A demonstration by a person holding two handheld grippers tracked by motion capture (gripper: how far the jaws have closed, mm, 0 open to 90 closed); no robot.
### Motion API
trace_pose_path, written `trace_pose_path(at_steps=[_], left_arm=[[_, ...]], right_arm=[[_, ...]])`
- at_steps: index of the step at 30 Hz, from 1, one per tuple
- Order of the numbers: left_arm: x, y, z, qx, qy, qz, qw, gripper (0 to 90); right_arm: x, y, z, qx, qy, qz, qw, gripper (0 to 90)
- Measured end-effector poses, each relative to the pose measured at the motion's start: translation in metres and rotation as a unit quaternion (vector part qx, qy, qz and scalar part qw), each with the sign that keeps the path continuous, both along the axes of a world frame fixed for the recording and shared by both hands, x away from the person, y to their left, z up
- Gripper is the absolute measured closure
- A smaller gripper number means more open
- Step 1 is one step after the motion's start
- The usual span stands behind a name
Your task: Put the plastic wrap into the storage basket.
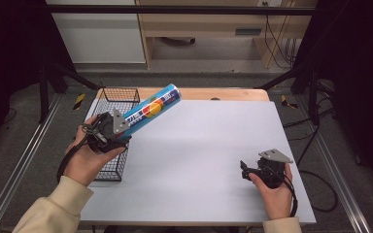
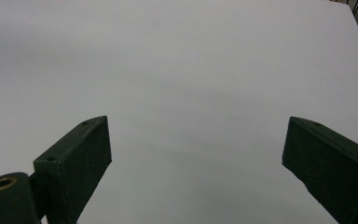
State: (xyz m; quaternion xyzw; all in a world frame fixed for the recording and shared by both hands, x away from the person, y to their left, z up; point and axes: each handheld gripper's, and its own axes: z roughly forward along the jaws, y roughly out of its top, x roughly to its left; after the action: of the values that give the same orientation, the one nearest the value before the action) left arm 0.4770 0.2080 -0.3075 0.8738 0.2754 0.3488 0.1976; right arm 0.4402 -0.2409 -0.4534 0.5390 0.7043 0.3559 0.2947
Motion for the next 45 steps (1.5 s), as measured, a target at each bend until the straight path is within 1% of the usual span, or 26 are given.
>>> trace_pose_path(at_steps=[3,5,9,11,13,14,15,17,20,23,24,26,28,33,34,37,38,39,40,43,44,45], left_arm=[[0.006,0.000,0.004,0.003,0.002,0.014,0.9999,31.1],[0.011,-0.001,0.005,-0.002,0.004,0.024,0.9997,31.1],[0.016,-0.003,0.005,-0.003,0.008,0.046,0.9989,31.2],[0.016,-0.004,0.005,-0.004,0.017,0.057,0.9982,31.2],[0.017,-0.004,0.006,0.003,0.021,0.060,0.9980,31.2],[0.017,-0.004,0.005,0.005,0.017,0.063,0.9979,31.2],[0.016,-0.004,0.005,0.008,0.017,0.066,0.9977,31.2],[0.015,-0.002,0.005,0.005,0.025,0.070,0.9973,31.2],[0.014,0.001,0.004,0.010,0.027,0.075,0.9968,31.3],[0.013,0.005,0.002,0.006,0.031,0.083,0.9961,31.3],[0.013,0.007,0.001,0.007,0.028,0.082,0.9962,31.3],[0.013,0.010,-0.001,0.005,0.035,0.092,0.9951,31.3],[0.012,0.014,-0.003,-0.002,0.044,0.106,0.9934,31.3],[0.011,0.023,-0.007,0.001,0.056,0.131,0.9898,31.4],[0.012,0.025,-0.008,0.004,0.055,0.130,0.9900,31.5],[0.011,0.031,-0.009,0.002,0.063,0.142,0.9879,31.5],[0.011,0.031,-0.009,0.002,0.063,0.142,0.9879,31.5],[0.011,0.035,-0.011,-0.007,0.068,0.160,0.9848,31.6],[0.011,0.037,-0.012,-0.005,0.069,0.164,0.9840,31.6],[0.011,0.044,-0.016,-0.014,0.073,0.175,0.9818,31.7],[0.011,0.044,-0.016,-0.014,0.073,0.175,0.9818,31.7],[0.011,0.049,-0.019,-0.012,0.080,0.180,0.9803,31.7]], right_arm=[[0.000,0.000,0.000,0.005,-0.001,0.002,1.0000,8.4],[0.000,0.000,0.000,0.007,0.000,0.005,1.0000,8.4],[0.000,0.001,0.000,0.011,0.002,0.010,0.9999,8.4],[0.000,0.003,0.001,0.010,0.004,0.012,0.9999,8.4],[0.000,0.004,0.001,0.008,0.003,0.017,0.9998,8.4],[0.000,0.005,0.001,0.010,0.004,0.018,0.9998,8.4],[-0.001,0.006,0.001,0.009,0.003,0.018,0.9998,8.6],[-0.001,0.005,0.001,0.009,0.003,0.019,0.9998,8.6],[-0.001,0.005,0.001,0.009,0.003,0.019,0.9998,8.6],[-0.002,0.006,0.001,0.009,0.003,0.016,0.9998,8.8],[-0.001,0.006,0.001,0.009,0.003,0.016,0.9998,8.8],[-0.001,0.006,0.001,0.007,0.004,0.017,0.9998,8.8],[-0.001,0.006,0.001,0.007,0.004,0.017,0.9998,8.8],[-0.001,0.005,0.000,0.010,0.009,0.015,0.9998,8.8],[-0.001,0.005,0.000,0.010,0.010,0.015,0.9998,8.8],[-0.001,0.004,0.000,0.012,0.010,0.016,0.9997,8.8],[-0.001,0.004,0.000,0.012,0.010,0.016,0.9997,8.8],[-0.001,0.005,0.000,0.012,0.012,0.017,0.9997,8.8],[-0.001,0.005,0.000,0.011,0.013,0.018,0.9997,8.8],[-0.001,0.005,-0.001,0.012,0.017,0.018,0.9996,8.8],[-0.001,0.005,-0.001,0.012,0.017,0.018,0.9996,8.8],[-0.001,0.005,-0.001,0.012,0.017,0.018,0.9996,8.9]])
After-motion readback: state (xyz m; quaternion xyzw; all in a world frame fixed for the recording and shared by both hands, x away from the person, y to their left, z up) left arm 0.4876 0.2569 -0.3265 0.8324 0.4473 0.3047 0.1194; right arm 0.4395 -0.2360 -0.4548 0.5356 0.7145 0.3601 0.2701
